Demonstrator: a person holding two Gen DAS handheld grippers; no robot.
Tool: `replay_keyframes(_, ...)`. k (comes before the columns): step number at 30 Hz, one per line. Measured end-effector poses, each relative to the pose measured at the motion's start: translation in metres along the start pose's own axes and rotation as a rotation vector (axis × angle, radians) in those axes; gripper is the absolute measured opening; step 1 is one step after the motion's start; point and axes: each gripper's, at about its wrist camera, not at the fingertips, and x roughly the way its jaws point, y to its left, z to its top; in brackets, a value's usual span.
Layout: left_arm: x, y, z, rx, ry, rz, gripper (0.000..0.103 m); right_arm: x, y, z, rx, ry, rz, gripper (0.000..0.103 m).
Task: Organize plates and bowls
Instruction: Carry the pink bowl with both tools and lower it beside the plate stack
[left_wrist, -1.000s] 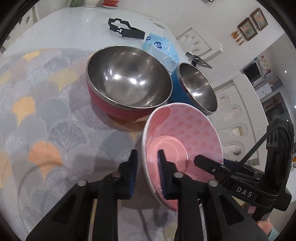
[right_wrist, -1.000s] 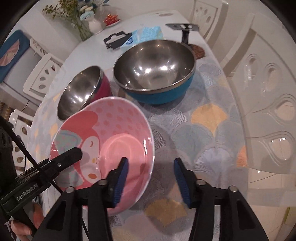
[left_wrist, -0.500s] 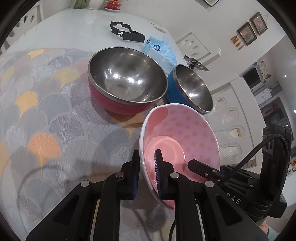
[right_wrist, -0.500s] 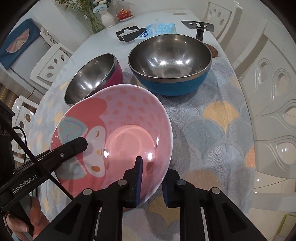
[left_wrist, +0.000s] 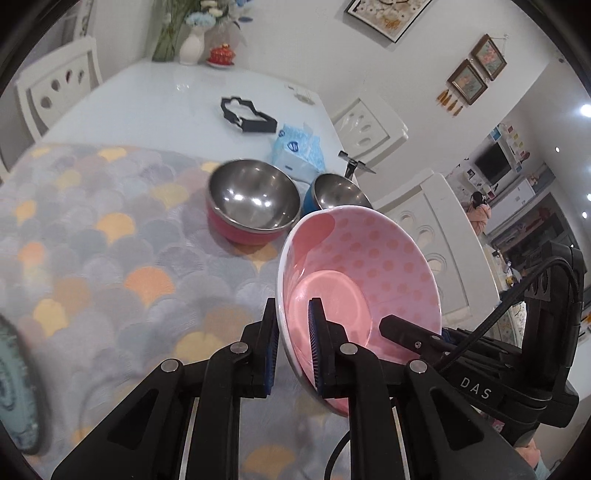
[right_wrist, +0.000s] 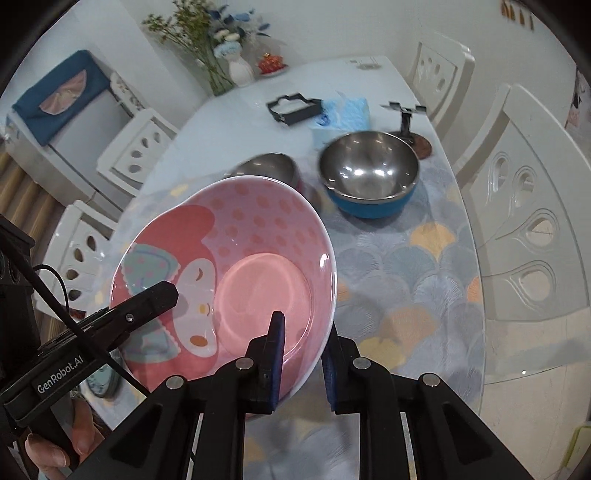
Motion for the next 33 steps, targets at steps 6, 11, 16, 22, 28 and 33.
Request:
replay_keyframes(6,-0.037,0.014,-0.023,0.036,0.009,0.037,0.012,-0.007,0.033,-0.029,0.007,0.026,0.016,0.019)
replay_keyframes(11,-0.032,0.032,-0.049,0.029,0.07,0.04,0.012,0.01,0.043,-0.058,0.033,0.081,-0.003,0.019)
replay_keyframes(16,-0.018,0.05,-0.073,0.01,0.133,0.027,0.012,0.028,0.044,-0.082,0.068,0.129,-0.031,0.019)
replay_keyframes(22,-0.004,0.06,-0.09,0.022,0.18,0.021,0.012,0.046,0.04,-0.097,0.103,0.171,-0.05,0.019)
replay_keyframes(28,0.005,0.066,-0.098,0.034,0.211,0.023,0.012,0.058,0.033,-0.106,0.148,0.206,-0.049,0.019)
replay_keyframes(33,0.005,0.071,-0.101,0.045,0.216,0.031,0.012,0.057,0.029,-0.11,0.17,0.216,-0.039,0.019)
